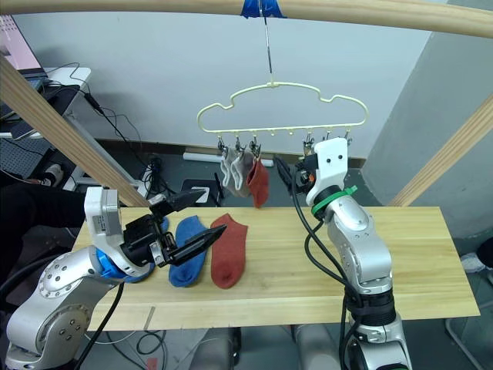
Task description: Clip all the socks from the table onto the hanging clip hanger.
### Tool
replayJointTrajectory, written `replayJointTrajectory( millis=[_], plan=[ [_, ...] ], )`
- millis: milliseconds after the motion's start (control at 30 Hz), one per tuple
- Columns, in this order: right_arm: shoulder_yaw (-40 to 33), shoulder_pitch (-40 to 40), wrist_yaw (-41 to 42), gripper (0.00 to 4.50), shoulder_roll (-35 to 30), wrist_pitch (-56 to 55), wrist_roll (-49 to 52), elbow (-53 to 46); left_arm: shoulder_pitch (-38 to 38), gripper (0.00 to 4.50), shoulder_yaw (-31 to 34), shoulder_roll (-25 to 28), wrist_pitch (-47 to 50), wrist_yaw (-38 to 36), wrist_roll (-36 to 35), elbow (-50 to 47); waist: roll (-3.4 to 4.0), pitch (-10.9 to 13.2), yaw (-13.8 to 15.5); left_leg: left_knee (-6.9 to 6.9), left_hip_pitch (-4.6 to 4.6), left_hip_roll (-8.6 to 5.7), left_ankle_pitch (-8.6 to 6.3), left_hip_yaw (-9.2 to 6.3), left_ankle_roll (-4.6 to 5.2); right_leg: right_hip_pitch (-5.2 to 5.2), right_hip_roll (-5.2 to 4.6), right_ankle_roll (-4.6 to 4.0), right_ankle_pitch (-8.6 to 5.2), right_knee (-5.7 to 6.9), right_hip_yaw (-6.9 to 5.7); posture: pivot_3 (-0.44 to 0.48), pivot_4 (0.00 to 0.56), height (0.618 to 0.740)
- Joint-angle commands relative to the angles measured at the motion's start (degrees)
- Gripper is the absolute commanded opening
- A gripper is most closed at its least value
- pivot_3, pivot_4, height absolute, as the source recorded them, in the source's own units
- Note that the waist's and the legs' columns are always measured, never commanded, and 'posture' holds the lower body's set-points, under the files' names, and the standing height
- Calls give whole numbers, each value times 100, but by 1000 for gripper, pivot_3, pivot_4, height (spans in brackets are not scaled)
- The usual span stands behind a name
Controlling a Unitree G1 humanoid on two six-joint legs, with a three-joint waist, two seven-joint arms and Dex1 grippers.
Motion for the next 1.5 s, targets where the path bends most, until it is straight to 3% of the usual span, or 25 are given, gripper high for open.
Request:
replayJointTrajectory(
  millis=[33, 1500],
  plan=[
    [44, 193, 76, 4192, -107, 105, 126, -467, 20, 4500, 52, 5, -92, -14, -26, -202, 0, 0, 8, 0, 0, 0, 0, -1, 0, 0, 0, -1, 0, 0, -1, -35, 255, 740],
    [-135, -740, -115, 4192, 194, -675, 49, 974, -22, 4500, -69, -110, -134, 31, 80, -274, 0, 0, -1, 3, 2, 0, 1, -4, 2, 1, 1, -7, 4, 10, -5, -28, 256, 740]
  ],
)
